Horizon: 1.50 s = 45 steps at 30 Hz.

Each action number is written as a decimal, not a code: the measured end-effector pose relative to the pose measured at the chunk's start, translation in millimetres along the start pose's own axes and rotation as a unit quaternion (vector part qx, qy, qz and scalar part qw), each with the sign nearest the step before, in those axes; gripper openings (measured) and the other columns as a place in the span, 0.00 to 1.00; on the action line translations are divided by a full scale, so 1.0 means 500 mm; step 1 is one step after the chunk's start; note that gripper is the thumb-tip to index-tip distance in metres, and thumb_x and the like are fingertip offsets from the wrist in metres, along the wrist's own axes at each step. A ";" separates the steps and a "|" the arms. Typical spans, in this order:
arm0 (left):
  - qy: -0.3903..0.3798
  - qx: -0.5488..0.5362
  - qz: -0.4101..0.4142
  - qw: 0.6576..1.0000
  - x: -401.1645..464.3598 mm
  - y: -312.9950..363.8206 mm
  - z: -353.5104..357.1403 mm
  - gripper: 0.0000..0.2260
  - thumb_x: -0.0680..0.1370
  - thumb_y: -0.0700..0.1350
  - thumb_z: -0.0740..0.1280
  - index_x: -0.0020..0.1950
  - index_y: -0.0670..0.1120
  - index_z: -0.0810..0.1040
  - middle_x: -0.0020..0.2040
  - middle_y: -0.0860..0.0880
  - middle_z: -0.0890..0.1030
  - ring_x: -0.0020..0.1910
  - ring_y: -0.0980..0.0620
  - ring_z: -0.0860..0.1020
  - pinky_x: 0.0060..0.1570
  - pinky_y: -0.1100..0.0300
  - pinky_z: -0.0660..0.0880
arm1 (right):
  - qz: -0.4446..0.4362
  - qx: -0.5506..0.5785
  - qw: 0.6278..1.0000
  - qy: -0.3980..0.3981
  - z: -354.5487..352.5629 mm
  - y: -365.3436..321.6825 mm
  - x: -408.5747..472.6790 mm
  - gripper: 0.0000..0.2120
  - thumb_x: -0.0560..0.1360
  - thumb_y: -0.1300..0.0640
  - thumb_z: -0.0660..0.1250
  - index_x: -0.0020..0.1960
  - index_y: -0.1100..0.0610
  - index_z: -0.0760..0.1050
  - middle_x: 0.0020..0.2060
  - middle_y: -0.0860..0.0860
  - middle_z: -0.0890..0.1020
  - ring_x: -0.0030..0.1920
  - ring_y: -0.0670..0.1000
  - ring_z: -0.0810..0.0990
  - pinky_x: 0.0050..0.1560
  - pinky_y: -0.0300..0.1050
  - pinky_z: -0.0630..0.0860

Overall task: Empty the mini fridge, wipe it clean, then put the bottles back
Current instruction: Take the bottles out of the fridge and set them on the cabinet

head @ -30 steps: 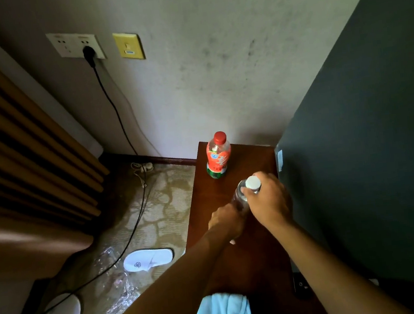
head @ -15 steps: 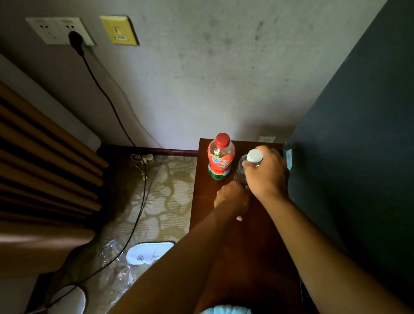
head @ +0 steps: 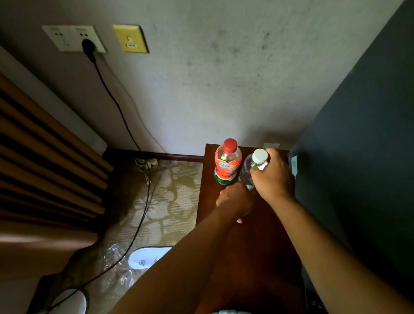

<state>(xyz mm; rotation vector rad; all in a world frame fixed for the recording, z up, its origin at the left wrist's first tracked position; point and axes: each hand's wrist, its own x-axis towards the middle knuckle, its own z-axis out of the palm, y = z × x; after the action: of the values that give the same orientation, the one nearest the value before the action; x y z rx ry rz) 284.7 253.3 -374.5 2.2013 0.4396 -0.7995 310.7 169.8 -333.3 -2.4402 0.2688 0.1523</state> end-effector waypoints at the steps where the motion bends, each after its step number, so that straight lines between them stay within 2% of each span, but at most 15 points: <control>1: 0.005 -0.006 0.004 1.000 -0.004 -0.008 -0.001 0.12 0.82 0.47 0.62 0.64 0.46 0.75 0.48 0.45 0.80 0.33 0.48 0.82 0.38 0.52 0.84 | 0.005 0.005 1.000 -0.002 -0.002 0.002 -0.004 0.24 0.75 0.58 0.70 0.69 0.55 0.68 0.66 0.55 0.75 0.65 0.57 0.74 0.61 0.52 0.74; 3: 0.018 -0.017 0.016 1.000 -0.015 -0.025 -0.002 0.12 0.82 0.53 0.61 0.59 0.47 0.77 0.48 0.46 0.82 0.33 0.48 0.83 0.39 0.53 0.84 | 0.017 0.016 1.000 0.005 -0.011 0.010 -0.019 0.23 0.75 0.58 0.70 0.68 0.54 0.68 0.64 0.55 0.76 0.63 0.58 0.76 0.58 0.50 0.75; 6: 0.030 -0.025 0.040 0.998 -0.039 -0.048 -0.001 0.11 0.81 0.53 0.62 0.58 0.50 0.77 0.47 0.50 0.82 0.32 0.51 0.83 0.41 0.54 0.84 | 0.026 0.030 0.999 -0.005 -0.025 0.031 -0.051 0.20 0.76 0.56 0.68 0.66 0.52 0.69 0.59 0.55 0.79 0.58 0.56 0.78 0.52 0.48 0.75; 10: 0.030 -0.059 0.061 0.996 -0.094 -0.073 0.006 0.07 0.80 0.52 0.64 0.55 0.53 0.76 0.42 0.52 0.80 0.34 0.51 0.84 0.36 0.55 0.83 | 0.026 0.049 0.998 -0.035 -0.045 0.058 -0.109 0.20 0.76 0.53 0.66 0.67 0.50 0.68 0.57 0.55 0.80 0.56 0.56 0.79 0.55 0.53 0.78; 14: 0.033 -0.045 0.087 0.995 -0.157 -0.100 0.016 0.08 0.80 0.52 0.64 0.56 0.53 0.77 0.46 0.52 0.80 0.43 0.50 0.83 0.46 0.49 0.83 | 0.019 0.075 0.995 -0.059 -0.051 0.084 -0.175 0.16 0.76 0.55 0.65 0.63 0.48 0.71 0.54 0.54 0.80 0.54 0.55 0.78 0.52 0.52 0.78; 17: 0.044 -0.040 0.102 0.993 -0.200 -0.126 0.027 0.03 0.80 0.51 0.64 0.48 0.55 0.76 0.42 0.52 0.80 0.41 0.49 0.83 0.44 0.48 0.83 | 0.005 0.080 0.993 -0.087 -0.048 0.108 -0.224 0.13 0.77 0.55 0.64 0.62 0.48 0.72 0.54 0.52 0.79 0.56 0.54 0.78 0.54 0.51 0.78; 22: 0.066 -0.025 0.118 0.991 -0.260 -0.154 0.069 0.08 0.80 0.49 0.65 0.41 0.57 0.75 0.39 0.53 0.80 0.38 0.50 0.82 0.45 0.48 0.83 | -0.035 0.066 0.989 -0.127 -0.060 0.166 -0.294 0.10 0.77 0.57 0.64 0.58 0.52 0.76 0.50 0.52 0.82 0.53 0.53 0.79 0.53 0.47 0.76; 24: 0.061 -0.017 0.124 0.990 -0.288 -0.162 0.095 0.07 0.80 0.49 0.65 0.41 0.57 0.75 0.39 0.54 0.80 0.37 0.51 0.81 0.45 0.49 0.82 | -0.043 0.061 0.988 -0.138 -0.066 0.191 -0.319 0.09 0.77 0.58 0.64 0.56 0.52 0.77 0.48 0.50 0.82 0.50 0.51 0.79 0.49 0.44 0.76; 26: 0.058 -0.016 0.130 0.990 -0.314 -0.164 0.120 0.05 0.80 0.49 0.65 0.44 0.56 0.77 0.41 0.53 0.81 0.42 0.48 0.82 0.48 0.48 0.82 | -0.056 0.051 0.986 -0.147 -0.075 0.213 -0.340 0.08 0.77 0.57 0.64 0.54 0.50 0.77 0.45 0.48 0.81 0.45 0.48 0.79 0.42 0.38 0.72; 28: 0.062 -0.021 0.130 0.989 -0.338 -0.162 0.143 0.04 0.79 0.49 0.65 0.47 0.53 0.79 0.45 0.50 0.83 0.48 0.45 0.83 0.51 0.46 0.81 | -0.068 0.033 0.985 -0.152 -0.083 0.236 -0.362 0.07 0.76 0.56 0.64 0.52 0.49 0.77 0.41 0.45 0.79 0.42 0.46 0.78 0.38 0.38 0.70; 32: 0.089 -0.030 0.135 0.986 -0.383 -0.150 0.194 0.05 0.79 0.49 0.66 0.52 0.51 0.80 0.50 0.47 0.84 0.50 0.45 0.82 0.53 0.47 0.79 | -0.078 0.014 0.981 -0.175 -0.103 0.303 -0.414 0.04 0.76 0.55 0.65 0.49 0.48 0.77 0.40 0.43 0.79 0.42 0.47 0.79 0.44 0.44 0.76; 37: 0.105 -0.032 0.159 0.981 -0.422 -0.094 0.248 0.03 0.79 0.47 0.66 0.50 0.54 0.78 0.50 0.50 0.84 0.48 0.47 0.82 0.50 0.51 0.79 | -0.079 0.022 0.984 -0.160 -0.165 0.379 -0.434 0.04 0.77 0.54 0.65 0.47 0.45 0.77 0.40 0.42 0.81 0.40 0.41 0.79 0.42 0.39 0.78; 40: 0.121 -0.013 0.173 0.977 -0.438 -0.061 0.290 0.03 0.78 0.48 0.66 0.50 0.55 0.77 0.49 0.53 0.84 0.47 0.51 0.83 0.49 0.54 0.79 | -0.076 0.037 0.986 -0.146 -0.209 0.414 -0.434 0.06 0.77 0.54 0.65 0.44 0.44 0.76 0.37 0.42 0.80 0.37 0.40 0.79 0.34 0.34 0.72; 45: 0.115 0.012 0.198 0.973 -0.458 0.000 0.355 0.08 0.78 0.48 0.66 0.57 0.52 0.80 0.53 0.52 0.85 0.50 0.50 0.83 0.51 0.55 0.78 | -0.050 0.045 0.994 -0.082 -0.289 0.457 -0.412 0.02 0.75 0.52 0.66 0.45 0.45 0.77 0.33 0.42 0.77 0.34 0.41 0.76 0.29 0.35 0.64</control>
<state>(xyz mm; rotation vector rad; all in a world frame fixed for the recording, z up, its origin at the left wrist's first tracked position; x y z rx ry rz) 41.4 107.1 -317.2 2.3093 0.0914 -0.3389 63.6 -63.3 -325.3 -2.3294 0.0782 0.2897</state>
